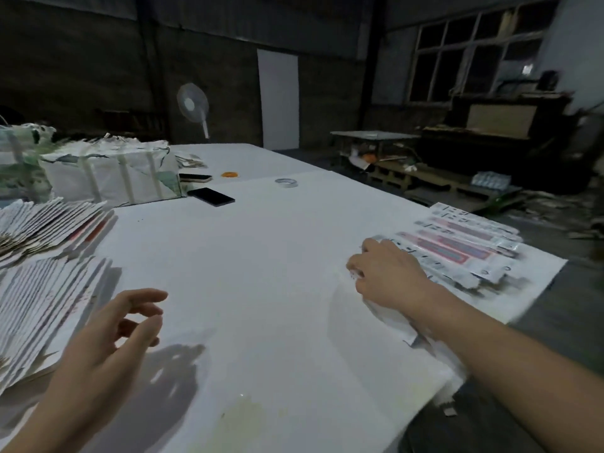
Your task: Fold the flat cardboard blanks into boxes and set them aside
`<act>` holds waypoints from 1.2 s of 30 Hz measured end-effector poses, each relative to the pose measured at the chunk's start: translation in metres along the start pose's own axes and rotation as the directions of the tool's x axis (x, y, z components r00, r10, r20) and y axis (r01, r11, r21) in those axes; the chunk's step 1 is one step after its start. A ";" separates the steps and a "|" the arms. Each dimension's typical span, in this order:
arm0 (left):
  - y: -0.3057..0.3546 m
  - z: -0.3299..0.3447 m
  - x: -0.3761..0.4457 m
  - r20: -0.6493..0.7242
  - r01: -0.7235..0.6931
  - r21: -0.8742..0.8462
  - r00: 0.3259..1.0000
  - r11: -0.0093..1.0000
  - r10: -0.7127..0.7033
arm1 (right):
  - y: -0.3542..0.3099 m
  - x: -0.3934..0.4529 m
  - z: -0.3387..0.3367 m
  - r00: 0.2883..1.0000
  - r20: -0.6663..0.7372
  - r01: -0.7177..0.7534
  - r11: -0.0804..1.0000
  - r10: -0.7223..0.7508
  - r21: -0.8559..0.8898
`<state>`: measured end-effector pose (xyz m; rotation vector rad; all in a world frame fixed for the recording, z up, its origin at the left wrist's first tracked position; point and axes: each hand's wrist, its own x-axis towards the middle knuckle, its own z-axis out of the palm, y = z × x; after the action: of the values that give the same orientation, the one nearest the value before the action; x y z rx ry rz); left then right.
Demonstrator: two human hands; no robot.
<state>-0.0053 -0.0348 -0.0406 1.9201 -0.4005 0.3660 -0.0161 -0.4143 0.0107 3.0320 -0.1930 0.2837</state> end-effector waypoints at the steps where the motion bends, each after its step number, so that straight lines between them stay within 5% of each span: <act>1: -0.002 0.000 0.000 0.007 0.002 0.014 1.000 1.000 -0.002 | 0.008 0.003 0.000 1.000 0.011 -0.018 1.000 0.018 0.009; 12: 0.007 0.005 -0.001 -0.017 -0.030 0.095 0.999 0.995 0.032 | 0.023 0.025 -0.001 1.000 0.029 -0.001 0.996 0.004 -0.089; 18: 0.025 0.010 -0.004 -0.003 -0.067 0.129 0.998 0.989 0.068 | -0.077 0.017 -0.009 0.974 -0.050 0.225 0.935 -0.220 0.275; 23: 0.014 0.008 0.001 0.007 -0.111 0.206 0.994 0.972 0.112 | -0.168 0.010 -0.015 0.935 -0.028 0.302 0.750 -0.354 0.589; 28: 0.014 -0.011 0.010 -0.134 -0.065 0.327 0.984 0.943 0.114 | -0.243 0.003 -0.011 0.925 -0.132 0.310 0.509 -0.356 0.803; 33: 0.020 -0.044 0.017 -0.280 -0.010 0.591 0.935 0.807 0.217 | -0.251 -0.004 0.019 0.899 -0.241 0.402 0.467 -0.367 0.788; 36: 0.017 -0.069 0.019 -0.320 0.168 0.768 0.936 0.617 0.143 | -0.259 -0.004 0.018 0.871 -0.269 0.441 0.414 -0.411 0.796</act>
<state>0.0000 0.0210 0.0072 2.6453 0.0604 1.0018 0.0175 -0.1597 -0.0276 3.8141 1.0670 0.4945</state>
